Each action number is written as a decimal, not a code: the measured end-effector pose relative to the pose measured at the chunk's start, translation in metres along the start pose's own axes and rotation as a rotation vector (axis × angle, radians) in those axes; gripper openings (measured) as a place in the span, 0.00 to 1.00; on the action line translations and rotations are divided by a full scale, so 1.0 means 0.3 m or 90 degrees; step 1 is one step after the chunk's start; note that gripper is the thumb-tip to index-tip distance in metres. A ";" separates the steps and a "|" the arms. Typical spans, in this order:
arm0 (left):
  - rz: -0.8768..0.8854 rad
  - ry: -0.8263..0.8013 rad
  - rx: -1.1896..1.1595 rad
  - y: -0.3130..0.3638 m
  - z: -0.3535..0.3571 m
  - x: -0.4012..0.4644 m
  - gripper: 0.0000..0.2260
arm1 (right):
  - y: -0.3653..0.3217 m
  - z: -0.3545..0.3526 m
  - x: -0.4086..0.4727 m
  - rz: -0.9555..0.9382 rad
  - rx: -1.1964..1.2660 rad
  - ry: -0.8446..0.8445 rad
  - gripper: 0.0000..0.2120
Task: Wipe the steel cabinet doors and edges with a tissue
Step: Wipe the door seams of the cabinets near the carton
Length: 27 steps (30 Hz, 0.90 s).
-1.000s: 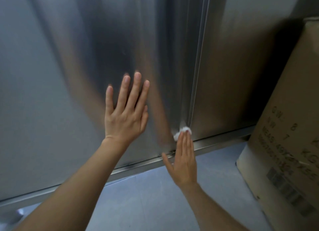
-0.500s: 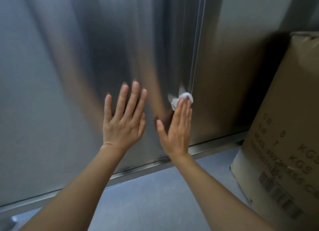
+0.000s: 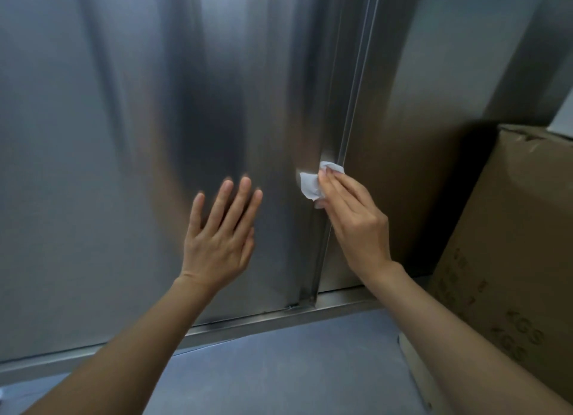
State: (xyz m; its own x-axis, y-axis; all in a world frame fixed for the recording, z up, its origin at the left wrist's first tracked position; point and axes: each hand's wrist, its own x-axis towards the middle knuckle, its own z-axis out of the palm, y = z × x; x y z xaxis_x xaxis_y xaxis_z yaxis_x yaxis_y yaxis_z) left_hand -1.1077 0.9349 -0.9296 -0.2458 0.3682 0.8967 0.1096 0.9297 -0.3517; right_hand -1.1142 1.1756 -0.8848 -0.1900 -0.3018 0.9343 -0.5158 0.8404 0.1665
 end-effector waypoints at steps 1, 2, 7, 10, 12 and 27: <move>-0.004 -0.005 -0.001 0.002 -0.005 0.000 0.27 | 0.008 -0.005 0.007 -0.017 0.004 0.009 0.25; -0.007 -0.013 -0.002 0.003 -0.013 -0.001 0.27 | 0.016 -0.008 0.012 -0.033 0.005 0.020 0.24; -0.012 -0.059 -0.013 -0.006 -0.078 0.014 0.29 | 0.036 -0.004 0.035 -0.036 0.017 0.025 0.20; -0.031 -0.083 -0.023 -0.026 -0.134 0.018 0.28 | 0.031 -0.009 0.051 -0.012 0.032 0.012 0.19; -0.059 -0.088 -0.013 -0.067 -0.182 0.012 0.27 | 0.030 -0.024 0.056 0.014 0.061 0.004 0.19; -0.211 -0.109 0.242 -0.793 -0.765 0.008 0.27 | -0.579 -0.040 0.497 0.111 0.426 0.264 0.15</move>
State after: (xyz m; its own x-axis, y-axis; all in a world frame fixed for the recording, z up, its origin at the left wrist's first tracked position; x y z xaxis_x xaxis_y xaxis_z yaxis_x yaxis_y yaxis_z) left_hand -0.9134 0.7119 -0.7822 -0.3651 0.0207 0.9307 -0.3494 0.9236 -0.1576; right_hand -1.0428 0.9900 -0.7705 -0.0560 0.1113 0.9922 -0.9233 0.3725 -0.0939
